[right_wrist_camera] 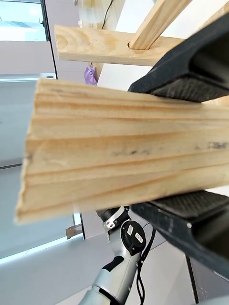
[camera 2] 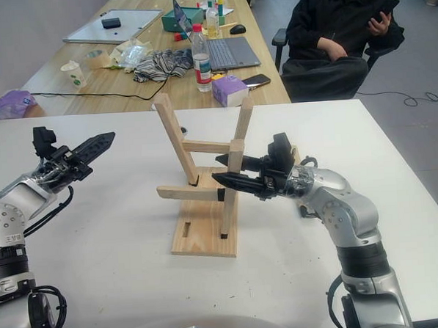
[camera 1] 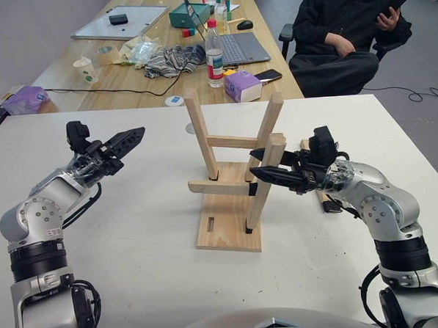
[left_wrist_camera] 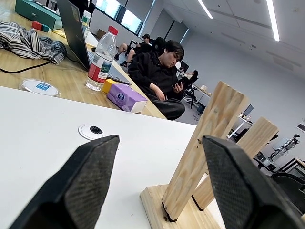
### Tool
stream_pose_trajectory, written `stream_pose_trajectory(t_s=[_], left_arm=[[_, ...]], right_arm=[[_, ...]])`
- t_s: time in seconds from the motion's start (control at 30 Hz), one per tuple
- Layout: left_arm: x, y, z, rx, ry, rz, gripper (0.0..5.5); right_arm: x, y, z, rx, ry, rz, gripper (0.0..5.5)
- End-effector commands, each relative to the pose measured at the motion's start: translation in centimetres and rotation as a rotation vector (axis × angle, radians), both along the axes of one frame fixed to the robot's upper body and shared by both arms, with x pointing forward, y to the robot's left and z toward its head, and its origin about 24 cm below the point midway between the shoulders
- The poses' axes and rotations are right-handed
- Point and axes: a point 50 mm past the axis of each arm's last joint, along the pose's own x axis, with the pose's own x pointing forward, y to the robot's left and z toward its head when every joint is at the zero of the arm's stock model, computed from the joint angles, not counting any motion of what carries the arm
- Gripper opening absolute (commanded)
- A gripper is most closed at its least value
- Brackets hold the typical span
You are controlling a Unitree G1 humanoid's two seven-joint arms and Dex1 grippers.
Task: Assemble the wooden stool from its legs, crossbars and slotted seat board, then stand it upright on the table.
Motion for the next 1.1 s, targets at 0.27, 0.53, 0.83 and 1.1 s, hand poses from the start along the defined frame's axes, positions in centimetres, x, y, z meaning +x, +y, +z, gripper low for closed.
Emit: stream_pose_trajectory(t_s=[0.27,0.53,0.83,1.1], left_arm=[[-0.3,-0.6,0.2,-0.009,-0.017,0.002,3.18],[-1.0,-1.4,-0.9,-0.055,-0.024,0.043,3.18],[-1.6,-1.9,-1.5,-0.117,-0.052,0.102,3.18],[-1.7,-1.6,-1.8,-0.122,-0.051,0.144,3.18]], right_arm=[[-2.4,-2.5,-4.1,-0.374,0.025,0.103,2.06],[-2.4,-2.7,-8.3,-0.761,0.225,0.08,2.06],[0.3,-3.0,-4.5,-0.768,0.1,-0.03,3.32],[5.8,-3.6,5.2,-0.12,-0.074,-0.625,2.39]])
